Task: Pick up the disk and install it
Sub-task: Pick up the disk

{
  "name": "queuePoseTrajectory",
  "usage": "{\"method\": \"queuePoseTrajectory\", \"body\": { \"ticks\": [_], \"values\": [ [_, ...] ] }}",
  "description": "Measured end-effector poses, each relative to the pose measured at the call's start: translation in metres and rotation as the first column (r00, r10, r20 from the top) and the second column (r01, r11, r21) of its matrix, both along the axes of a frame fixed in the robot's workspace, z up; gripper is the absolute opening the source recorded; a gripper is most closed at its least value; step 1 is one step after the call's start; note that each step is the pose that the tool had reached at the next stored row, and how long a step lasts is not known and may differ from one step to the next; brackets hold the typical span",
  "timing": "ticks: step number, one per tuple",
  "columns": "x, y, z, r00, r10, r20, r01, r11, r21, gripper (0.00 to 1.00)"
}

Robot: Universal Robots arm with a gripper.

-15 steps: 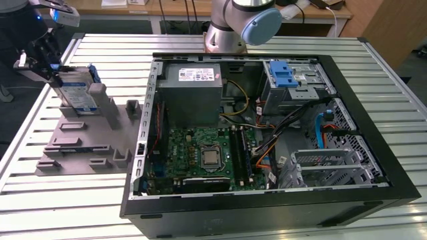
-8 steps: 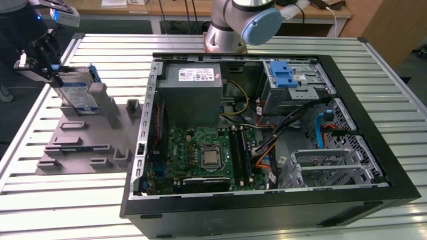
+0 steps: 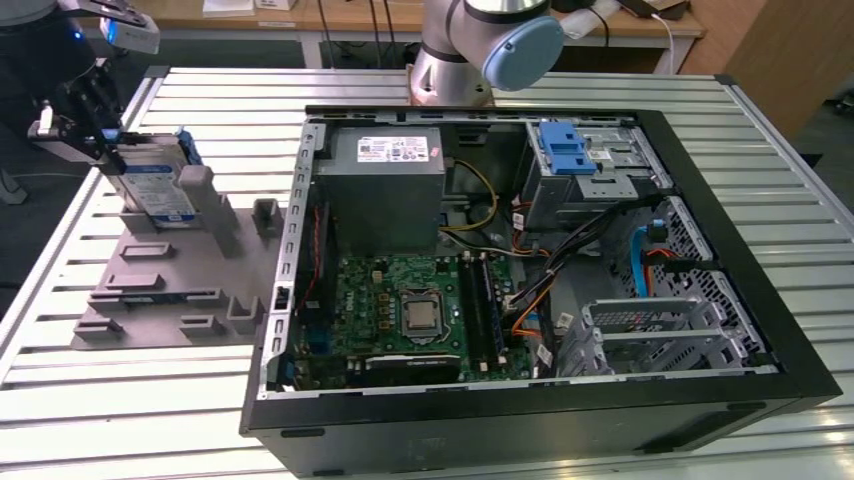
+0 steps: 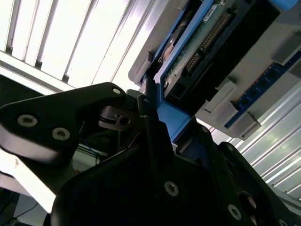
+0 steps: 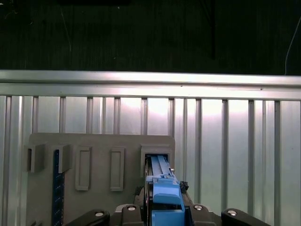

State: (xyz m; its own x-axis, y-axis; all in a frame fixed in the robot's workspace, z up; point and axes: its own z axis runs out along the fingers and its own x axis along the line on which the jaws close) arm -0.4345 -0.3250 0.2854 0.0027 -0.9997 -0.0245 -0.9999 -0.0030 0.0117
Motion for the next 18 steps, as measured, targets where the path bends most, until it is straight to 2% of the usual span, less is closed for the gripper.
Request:
{"method": "queuePoseTrajectory", "body": {
  "ticks": [9, 18],
  "values": [
    [0.0000, 0.0000, 0.0067, 1.0000, 0.000, -0.0003, 0.000, 1.0000, -0.0001, 0.37],
    [0.0000, 0.0000, 0.0072, 1.0000, 0.000, -0.0006, 0.000, 1.0000, -0.0002, 0.37]
  ]
}}
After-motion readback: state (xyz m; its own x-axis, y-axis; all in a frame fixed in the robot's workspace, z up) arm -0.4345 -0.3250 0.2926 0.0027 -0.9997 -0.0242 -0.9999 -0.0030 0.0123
